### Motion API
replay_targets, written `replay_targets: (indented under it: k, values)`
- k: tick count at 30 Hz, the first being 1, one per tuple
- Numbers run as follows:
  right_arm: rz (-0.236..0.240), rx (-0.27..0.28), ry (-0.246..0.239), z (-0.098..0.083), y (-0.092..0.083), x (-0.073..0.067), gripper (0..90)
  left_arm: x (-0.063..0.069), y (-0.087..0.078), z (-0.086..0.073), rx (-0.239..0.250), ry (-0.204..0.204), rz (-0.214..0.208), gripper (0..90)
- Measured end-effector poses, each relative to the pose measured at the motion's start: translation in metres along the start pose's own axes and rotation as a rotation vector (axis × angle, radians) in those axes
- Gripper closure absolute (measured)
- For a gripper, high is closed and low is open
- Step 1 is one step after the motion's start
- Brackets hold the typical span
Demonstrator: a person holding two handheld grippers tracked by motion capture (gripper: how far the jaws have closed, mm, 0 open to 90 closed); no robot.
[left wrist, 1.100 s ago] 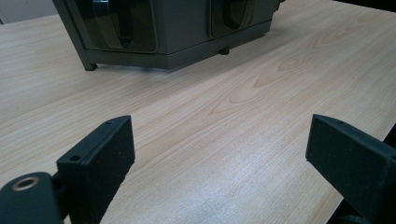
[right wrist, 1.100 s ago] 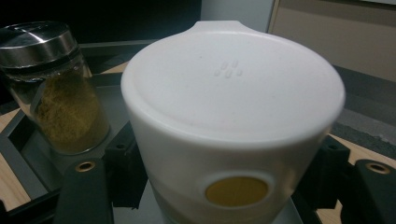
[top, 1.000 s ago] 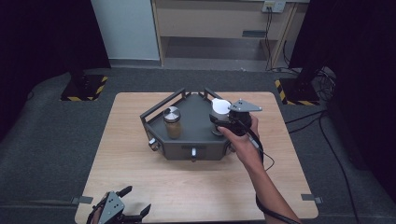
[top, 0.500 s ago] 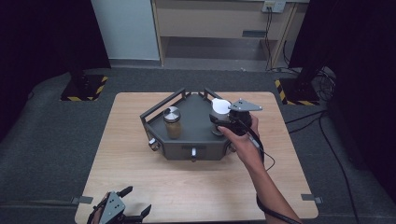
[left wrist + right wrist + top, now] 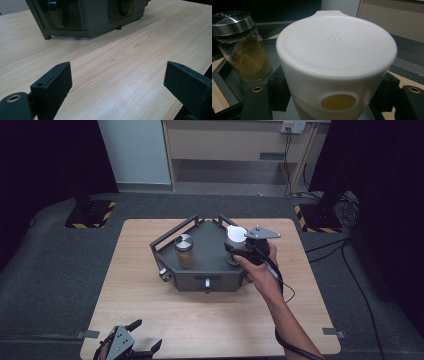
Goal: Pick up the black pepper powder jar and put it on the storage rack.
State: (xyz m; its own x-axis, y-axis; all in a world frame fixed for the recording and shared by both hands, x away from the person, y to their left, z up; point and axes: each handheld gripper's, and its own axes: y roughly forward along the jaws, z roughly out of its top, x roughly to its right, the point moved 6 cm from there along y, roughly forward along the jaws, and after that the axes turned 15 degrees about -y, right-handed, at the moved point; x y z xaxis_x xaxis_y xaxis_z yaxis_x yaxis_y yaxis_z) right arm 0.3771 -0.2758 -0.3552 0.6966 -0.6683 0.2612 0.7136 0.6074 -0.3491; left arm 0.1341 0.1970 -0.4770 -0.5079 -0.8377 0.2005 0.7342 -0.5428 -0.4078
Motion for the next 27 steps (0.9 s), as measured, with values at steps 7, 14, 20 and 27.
replay_targets:
  k: [7,14,20,27]
  values:
    - [0.012,0.002,-0.009,0.0004,-0.0001,0.0014,28.6,0.0001,0.0,0.0003,-0.003,0.004,-0.004,6.7]
    - [0.037,0.001,0.025,0.0013,0.0002,0.0038,9.6,-0.0001,-0.0011,0.0003,0.003,0.001,-0.004,6.6]
    - [0.035,-0.01,0.037,0.0032,0.0001,0.0035,4.0,-0.0001,-0.0028,0.0003,0.006,0.0,0.0,6.7]
    - [0.031,-0.02,0.051,0.0039,-0.0025,0.0049,1.8,-0.0003,-0.0032,0.0003,0.009,0.0,0.0,6.6]
